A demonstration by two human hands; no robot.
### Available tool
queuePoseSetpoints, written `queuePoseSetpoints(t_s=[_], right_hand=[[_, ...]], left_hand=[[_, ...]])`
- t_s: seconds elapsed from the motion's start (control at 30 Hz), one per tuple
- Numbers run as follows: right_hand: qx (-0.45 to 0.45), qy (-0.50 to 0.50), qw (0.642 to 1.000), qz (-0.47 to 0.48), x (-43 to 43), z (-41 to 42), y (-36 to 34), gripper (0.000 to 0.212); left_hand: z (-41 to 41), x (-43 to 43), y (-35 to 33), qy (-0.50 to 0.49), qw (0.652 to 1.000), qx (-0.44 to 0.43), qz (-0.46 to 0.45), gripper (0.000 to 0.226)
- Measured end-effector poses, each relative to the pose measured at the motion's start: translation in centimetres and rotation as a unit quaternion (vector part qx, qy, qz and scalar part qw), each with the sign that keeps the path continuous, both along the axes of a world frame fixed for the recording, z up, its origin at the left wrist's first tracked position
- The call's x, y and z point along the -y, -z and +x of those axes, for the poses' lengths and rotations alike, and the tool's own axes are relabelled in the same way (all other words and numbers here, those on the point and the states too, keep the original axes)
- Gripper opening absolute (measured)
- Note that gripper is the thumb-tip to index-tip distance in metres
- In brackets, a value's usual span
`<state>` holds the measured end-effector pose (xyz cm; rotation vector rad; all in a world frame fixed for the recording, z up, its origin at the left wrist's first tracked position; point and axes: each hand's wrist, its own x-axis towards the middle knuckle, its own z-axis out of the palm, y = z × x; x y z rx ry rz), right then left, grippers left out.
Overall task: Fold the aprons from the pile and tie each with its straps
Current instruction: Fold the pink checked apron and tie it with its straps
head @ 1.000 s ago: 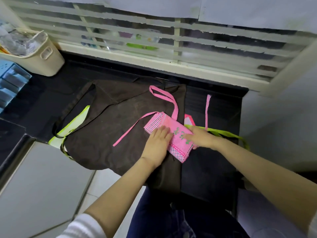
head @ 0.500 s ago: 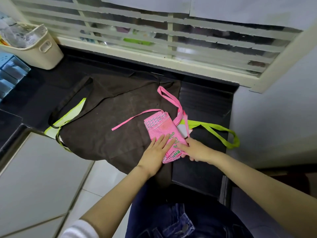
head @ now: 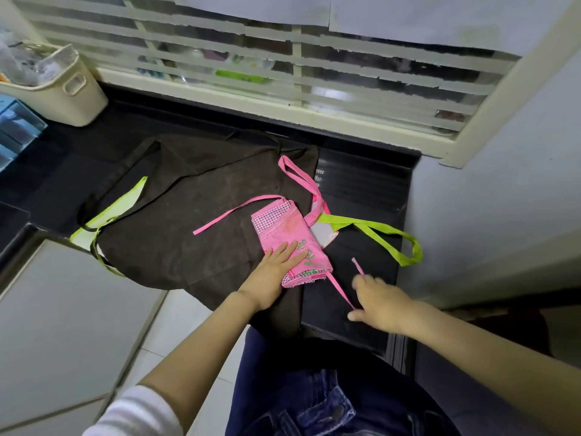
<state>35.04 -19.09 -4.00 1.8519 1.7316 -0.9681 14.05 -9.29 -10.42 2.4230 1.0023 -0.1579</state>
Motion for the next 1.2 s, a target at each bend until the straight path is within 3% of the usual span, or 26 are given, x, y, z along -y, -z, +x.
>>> queuePoseSetpoints(t_s=[0.07,0.13,0.23,0.37,0.53,0.63,0.77,0.83,0.93,1.2], right_hand=[[-0.044,-0.001,0.988,0.145,-0.8,-0.4,-0.5,0.076],[-0.089,-0.045,0.972,0.212,-1.8,-0.9,-0.3,0.090],[-0.133,-0.112,0.957,0.234,-2.6,-1.5,1.2,0.092],[-0.176,-0.111,0.944,0.257,-2.7,-1.3,2.9,0.072],[-0.192,-0.145,0.944,0.225,-2.9,-0.9,4.2,0.066],[-0.245,-0.059,0.949,0.190,-3.3,-0.9,4.4,0.048],[-0.273,0.050,0.942,0.190,-5.0,-1.2,3.9,0.017],[-0.248,0.079,0.947,0.189,-6.2,-1.5,3.6,0.027],[-0.168,0.069,0.964,0.196,-7.7,-2.1,3.9,0.049],[-0.089,0.074,0.982,0.151,-10.5,-3.8,3.4,0.044]], left_hand=[[-0.1,-0.1,0.0,-0.007,1.000,0.017,-0.018,0.088],[-0.2,-0.2,-0.1,-0.019,0.998,0.041,-0.041,0.087],[-0.8,-0.1,-0.2,-0.023,0.994,0.073,-0.072,0.087],[-2.1,1.2,0.4,-0.009,0.990,0.100,-0.100,0.080],[-2.8,3.2,0.9,-0.015,0.982,0.134,-0.131,0.071],[-2.5,3.6,0.3,-0.129,0.956,0.212,-0.156,0.045],[-1.2,3.7,-0.4,-0.336,0.884,0.284,-0.158,0.015],[-0.7,3.2,-0.4,-0.390,0.857,0.298,-0.156,0.015],[0.2,2.4,-0.3,-0.431,0.852,0.269,-0.127,0.023],[1.4,0.4,-0.8,-0.482,0.867,0.105,-0.069,0.028]])
